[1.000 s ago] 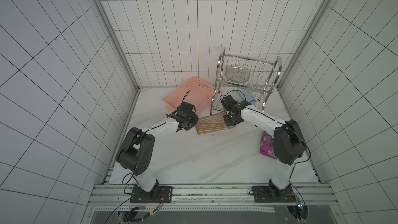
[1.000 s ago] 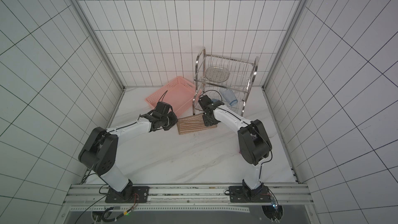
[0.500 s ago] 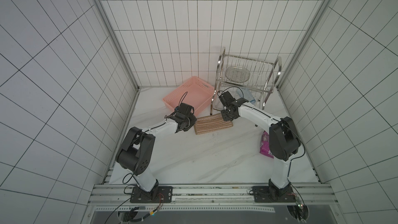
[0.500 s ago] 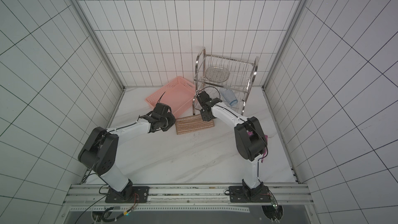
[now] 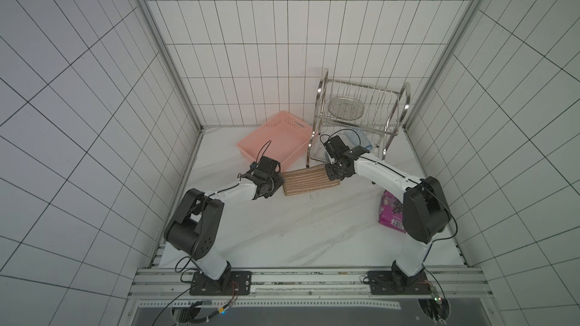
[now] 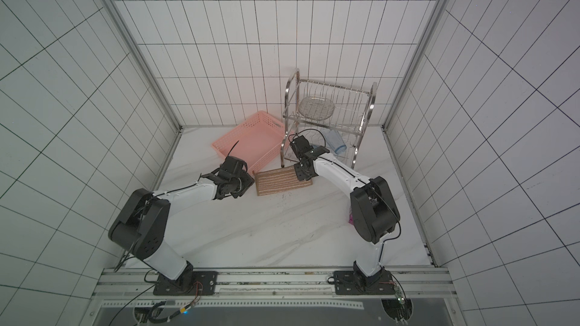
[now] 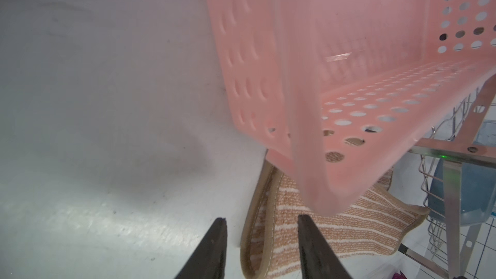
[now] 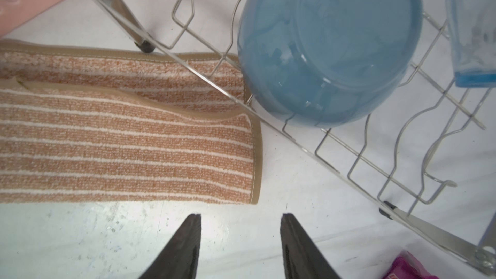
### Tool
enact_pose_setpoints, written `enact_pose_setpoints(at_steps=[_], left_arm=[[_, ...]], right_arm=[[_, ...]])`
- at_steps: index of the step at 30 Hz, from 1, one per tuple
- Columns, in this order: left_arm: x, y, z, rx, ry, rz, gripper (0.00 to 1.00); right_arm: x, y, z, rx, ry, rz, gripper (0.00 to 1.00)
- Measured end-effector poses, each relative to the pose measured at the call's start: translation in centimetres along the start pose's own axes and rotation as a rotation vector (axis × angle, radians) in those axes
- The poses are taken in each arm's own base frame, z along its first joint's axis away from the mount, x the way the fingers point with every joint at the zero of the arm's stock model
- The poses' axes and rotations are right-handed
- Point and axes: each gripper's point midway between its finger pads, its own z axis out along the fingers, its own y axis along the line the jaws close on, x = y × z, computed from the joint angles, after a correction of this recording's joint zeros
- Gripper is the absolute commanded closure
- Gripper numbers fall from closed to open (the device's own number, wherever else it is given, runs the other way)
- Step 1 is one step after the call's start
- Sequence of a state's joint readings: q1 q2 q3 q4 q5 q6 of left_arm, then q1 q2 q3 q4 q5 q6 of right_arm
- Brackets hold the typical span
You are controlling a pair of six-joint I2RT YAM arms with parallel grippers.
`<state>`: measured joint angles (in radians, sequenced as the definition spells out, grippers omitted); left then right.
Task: Fold the square dishcloth
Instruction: Fold the cleaning item at the center of the board, then move the cleaning item to the center of the board.
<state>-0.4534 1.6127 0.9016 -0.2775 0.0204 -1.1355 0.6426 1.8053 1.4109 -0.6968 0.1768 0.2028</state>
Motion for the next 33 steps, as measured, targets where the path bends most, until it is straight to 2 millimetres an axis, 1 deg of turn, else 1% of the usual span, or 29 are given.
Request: enact_pose_setpoints(at_steps=[1,3,5,7,10,11,13,16,19,21,24,26,28,30,31,33], left_arm=[[0.0,-0.1,-0.5,0.002,-0.009,0.006,0.47],[0.0,-0.9,-1.4,0.019,-0.03,0.029,0.52],[0.3,-2.1,-2.2,0.042,-0.04,0.068,0.59],[0.7,-3.5,-2.6,0.066,-0.038,0.111,0.64],[1.3,-5.4,-2.4,0.094,-0.023,0.164,0.67],[1.4,-5.8,-2.1,0.099,-0.013,0.175,0.68],[1.7,-6.1,-0.9,0.092,0.01,0.19,0.7],[2.4,-5.2,1.3,0.055,0.062,0.201,0.76],[3.5,-3.5,3.1,0.008,0.116,0.2,0.8],[4.1,-2.5,3.5,-0.011,0.139,0.198,0.81],[4.7,-1.7,3.6,-0.019,0.162,0.194,0.82],[5.0,-1.0,3.7,-0.023,0.17,0.196,0.82],[5.3,-0.6,3.3,-0.016,0.177,0.196,0.82],[5.7,-0.1,2.8,-0.01,0.185,0.198,0.82],[6.0,0.2,2.4,-0.007,0.192,0.2,0.82],[6.5,0.7,1.9,-0.005,0.2,0.203,0.82]], right_arm=[[0.2,0.1,0.1,-0.002,0.004,0.002,0.56],[0.6,0.3,0.5,-0.007,0.012,0.006,0.57],[0.7,0.4,0.7,-0.008,0.017,0.007,0.57],[0.6,0.6,1.2,-0.008,0.02,0.008,0.58],[0.5,0.8,2.3,-0.005,0.032,0.005,0.59],[0.5,0.9,2.6,-0.004,0.037,0.005,0.6],[0.3,1.1,3.3,-0.003,0.044,0.004,0.62],[0.0,1.4,3.9,-0.01,0.047,0.004,0.63],[0.1,1.8,4.2,-0.025,0.055,0.005,0.63],[0.2,2.0,4.2,-0.034,0.058,0.011,0.63],[0.7,2.4,4.4,-0.051,0.072,0.022,0.63],[1.7,2.5,4.7,-0.056,0.097,0.031,0.63],[3.1,2.7,5.2,-0.06,0.133,0.042,0.63],[5.2,2.8,5.5,-0.059,0.179,0.05,0.63],[6.3,3.0,5.5,-0.059,0.201,0.051,0.63],[8.0,3.4,5.1,-0.064,0.229,0.051,0.63]])
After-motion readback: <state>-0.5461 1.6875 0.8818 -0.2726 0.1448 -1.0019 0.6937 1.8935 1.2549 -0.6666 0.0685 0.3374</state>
